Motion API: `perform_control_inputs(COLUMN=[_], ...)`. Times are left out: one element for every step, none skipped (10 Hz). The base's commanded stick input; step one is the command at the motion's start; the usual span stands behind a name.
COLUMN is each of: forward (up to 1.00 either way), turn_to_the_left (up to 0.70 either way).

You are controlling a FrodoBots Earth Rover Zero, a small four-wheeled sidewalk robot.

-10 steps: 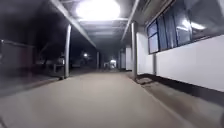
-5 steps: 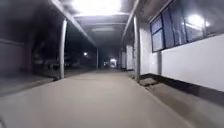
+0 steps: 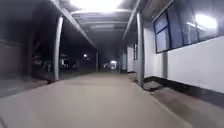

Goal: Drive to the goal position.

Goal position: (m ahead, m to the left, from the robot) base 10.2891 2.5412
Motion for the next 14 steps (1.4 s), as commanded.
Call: perform_control_inputs(forward=[1.0, 1.0, 1.0, 1.0, 1.0, 1.0, 1.0, 1.0, 1.0, 1.0, 1.0, 1.0, 1.0, 1.0], turn_to_the_left=[0.0, 0.0, 0.0, 0.0, 0.0, 0.0, 0.0, 0.0, 0.0, 0.0, 0.0, 0.0, 0.0, 0.0])
